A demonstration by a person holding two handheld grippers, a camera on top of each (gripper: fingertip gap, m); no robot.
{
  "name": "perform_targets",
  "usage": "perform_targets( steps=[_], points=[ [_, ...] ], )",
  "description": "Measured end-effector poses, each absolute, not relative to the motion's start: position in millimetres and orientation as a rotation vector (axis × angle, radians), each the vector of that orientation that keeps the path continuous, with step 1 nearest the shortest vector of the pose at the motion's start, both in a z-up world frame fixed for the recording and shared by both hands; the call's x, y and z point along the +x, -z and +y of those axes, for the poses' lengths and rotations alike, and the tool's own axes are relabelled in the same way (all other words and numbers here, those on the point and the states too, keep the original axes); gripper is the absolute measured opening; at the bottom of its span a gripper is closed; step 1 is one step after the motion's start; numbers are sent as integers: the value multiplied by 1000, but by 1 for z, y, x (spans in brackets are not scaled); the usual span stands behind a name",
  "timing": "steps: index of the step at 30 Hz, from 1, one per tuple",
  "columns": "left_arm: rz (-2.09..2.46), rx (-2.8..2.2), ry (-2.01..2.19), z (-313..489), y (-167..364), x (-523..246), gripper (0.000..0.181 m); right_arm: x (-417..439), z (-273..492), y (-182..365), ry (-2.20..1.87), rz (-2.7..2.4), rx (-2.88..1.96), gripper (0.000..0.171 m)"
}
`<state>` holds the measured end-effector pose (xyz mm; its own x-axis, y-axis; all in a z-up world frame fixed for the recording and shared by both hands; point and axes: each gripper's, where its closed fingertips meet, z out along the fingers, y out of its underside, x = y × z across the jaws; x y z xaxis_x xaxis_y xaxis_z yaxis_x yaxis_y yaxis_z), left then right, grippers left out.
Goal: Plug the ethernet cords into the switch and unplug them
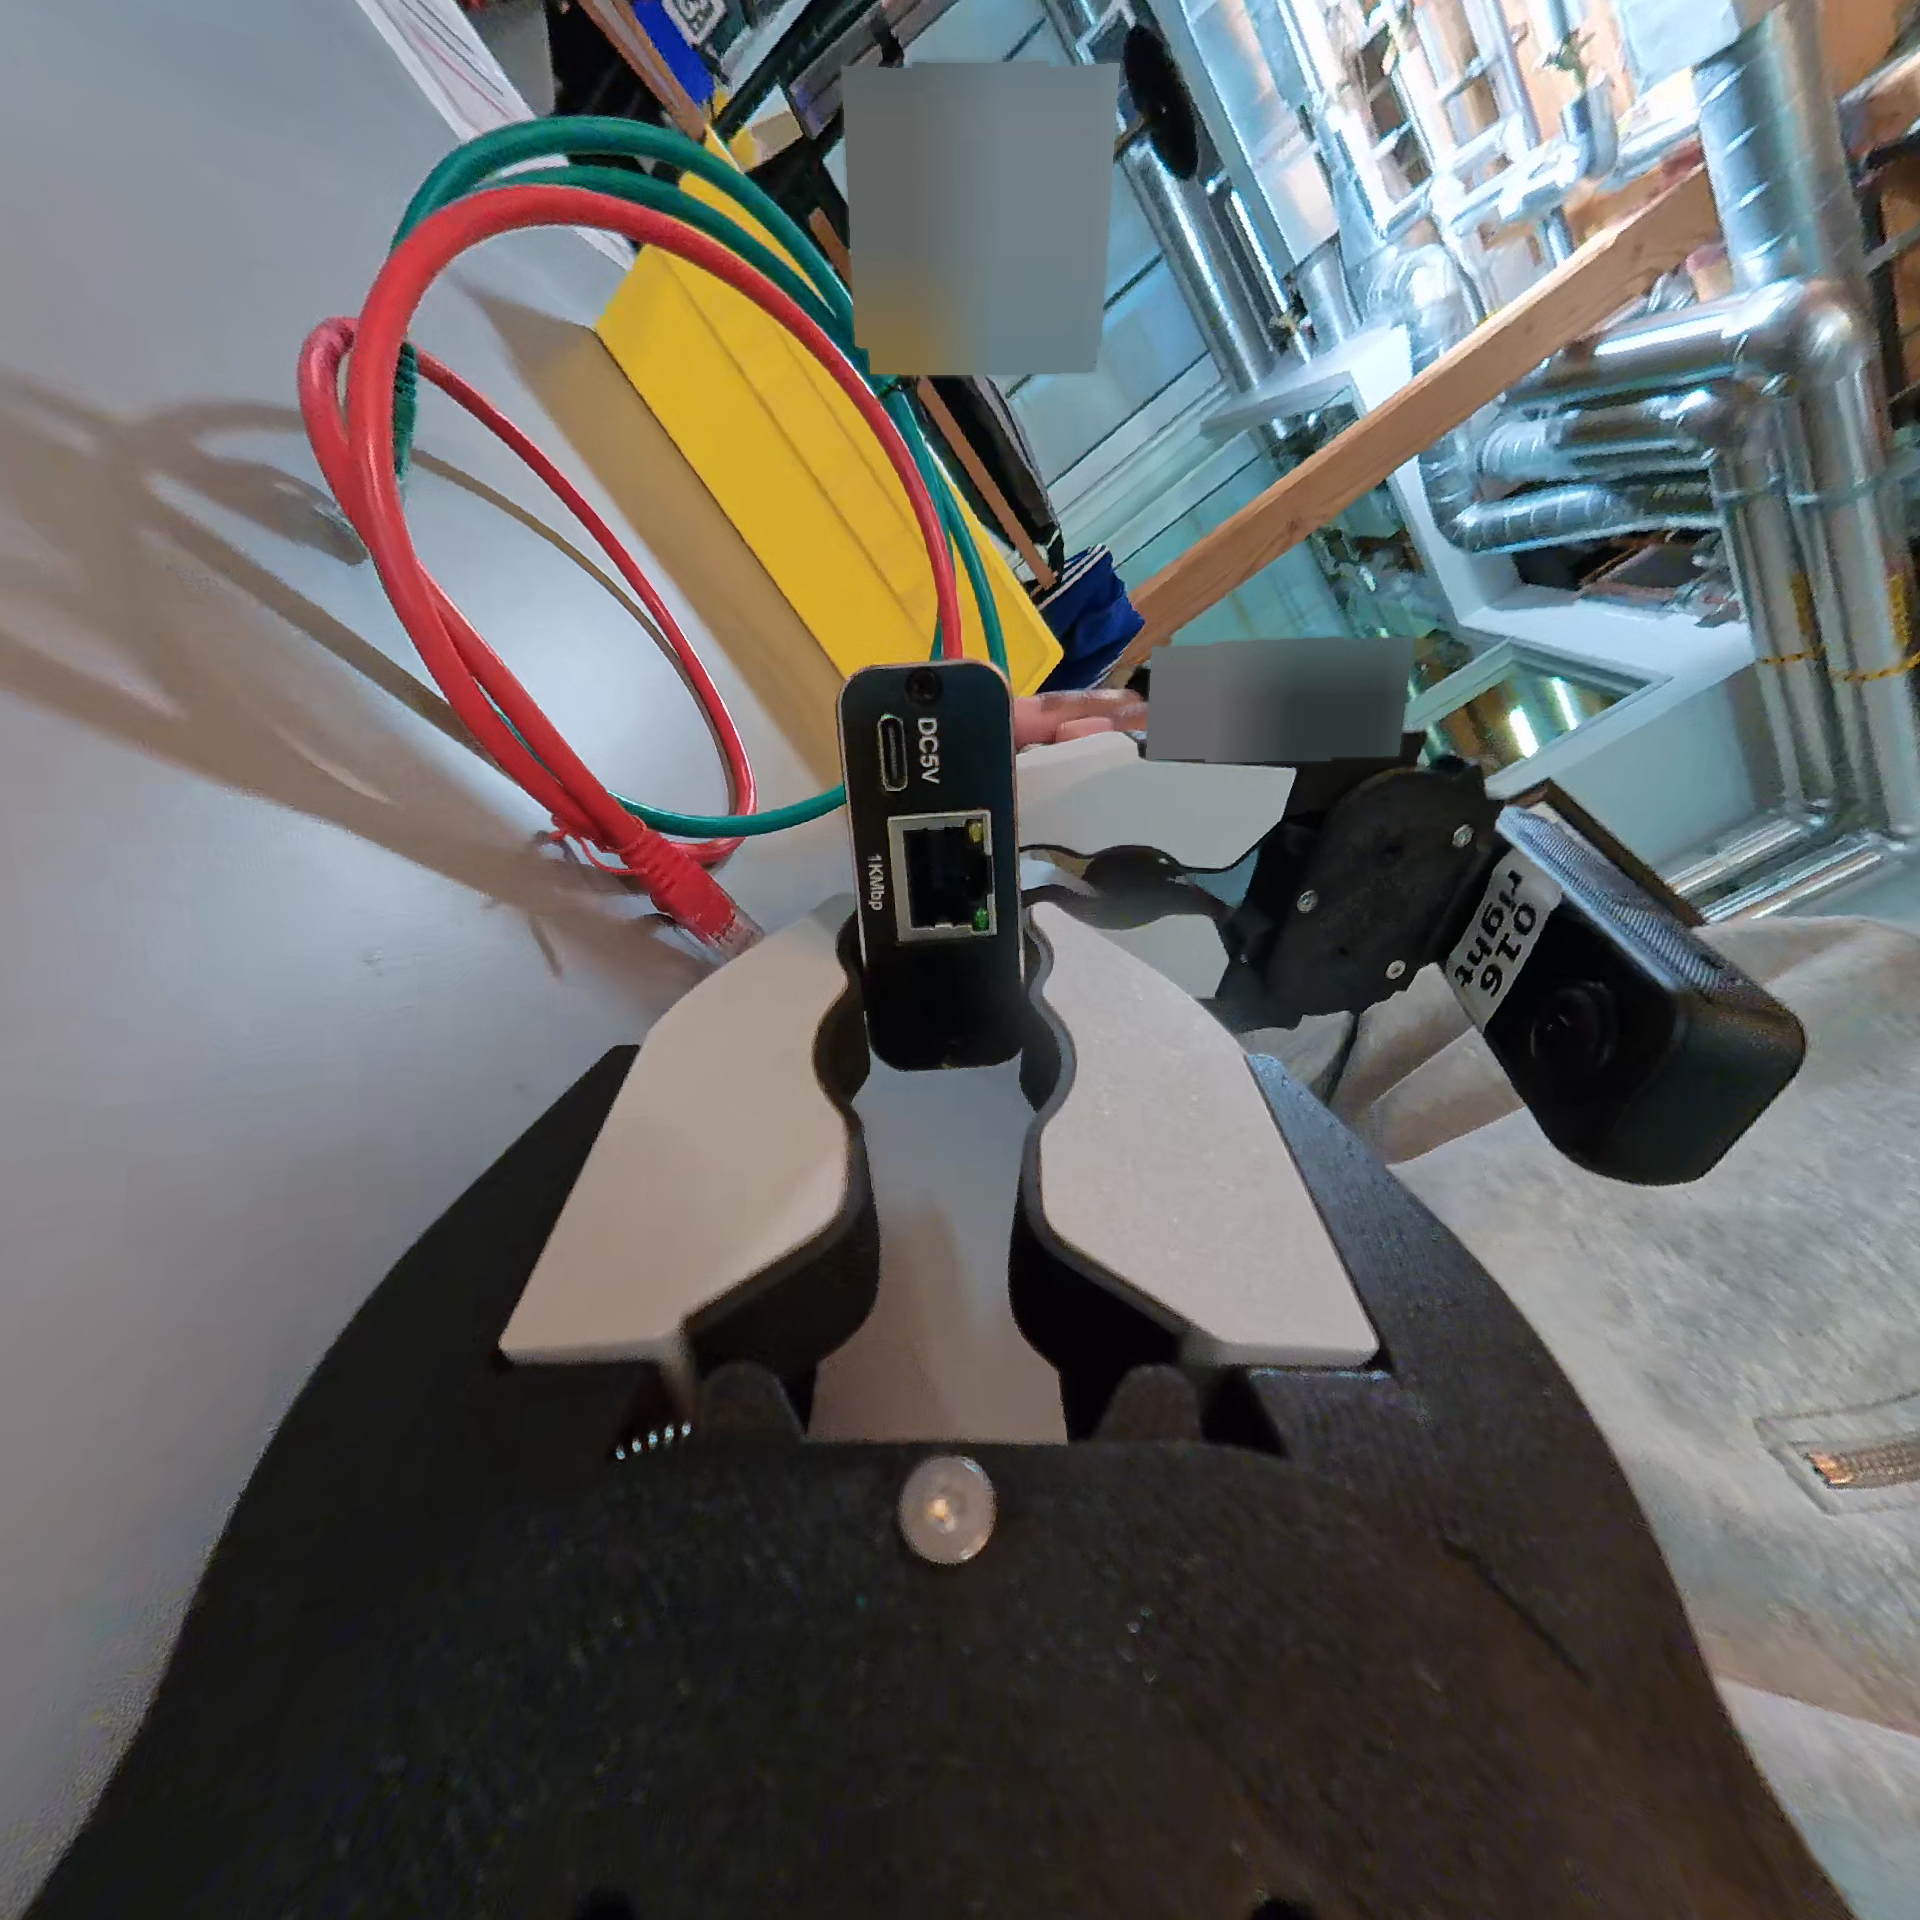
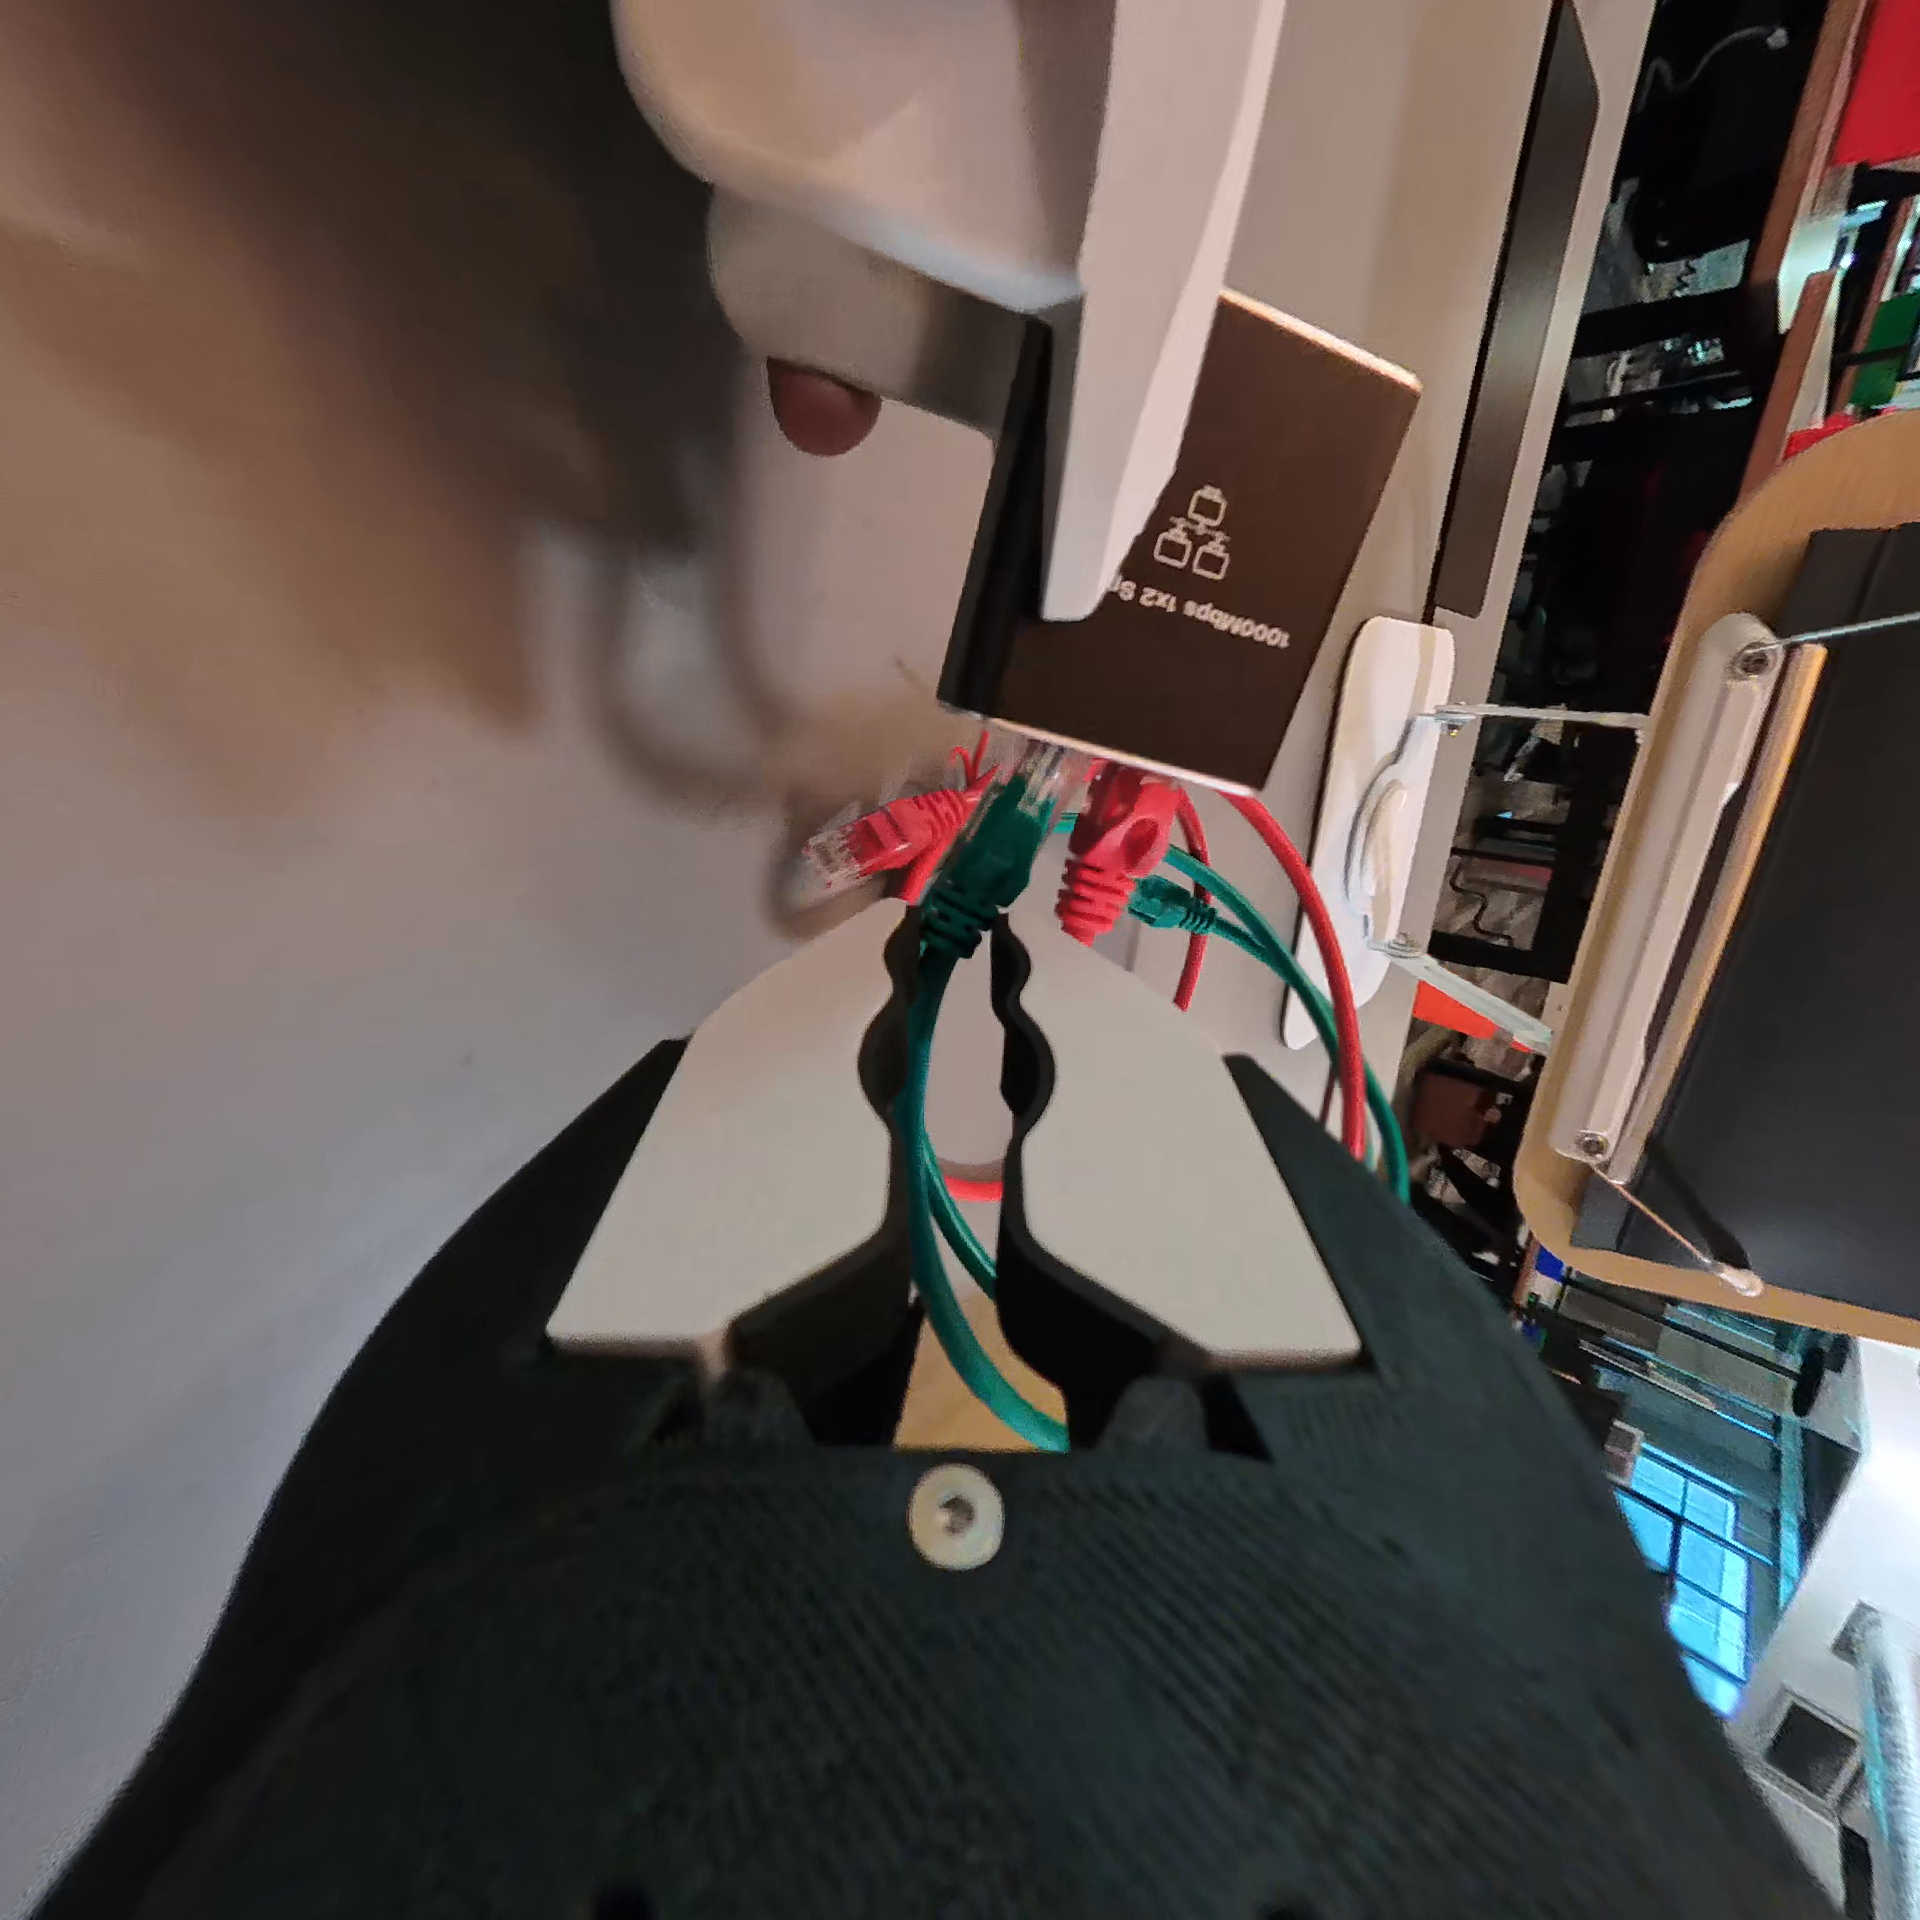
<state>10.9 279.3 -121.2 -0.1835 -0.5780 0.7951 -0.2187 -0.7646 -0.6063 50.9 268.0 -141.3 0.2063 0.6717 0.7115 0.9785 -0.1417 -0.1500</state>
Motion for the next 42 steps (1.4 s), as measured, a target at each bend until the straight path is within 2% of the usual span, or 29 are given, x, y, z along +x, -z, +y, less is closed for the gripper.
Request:
perform_targets(
  steps=[10, 22, 30, 38, 42],
  points=[
    [1007, -1771, 2012, 273, 119, 10, 24, 50, 265, 136, 638, -1552, -1839, 13],
    [880, -1747, 2104, 284, 110, 6, 24, 45, 284, 125, 761, -1296, -1757, 14],
    [706, -1760, 2140, 301, 108, 2, 23, 47, 292, 112, 808, -1161, -1668, 25],
    [516, -1764, 2161, 320, 107, -4, 23, 80, 273, 88, 539, -834, -1706, 21],
    [467, -1759, 2187, 325, 107, -6, 24, 122, 261, 83, 241, -528, -1814, 26]
  ],
)
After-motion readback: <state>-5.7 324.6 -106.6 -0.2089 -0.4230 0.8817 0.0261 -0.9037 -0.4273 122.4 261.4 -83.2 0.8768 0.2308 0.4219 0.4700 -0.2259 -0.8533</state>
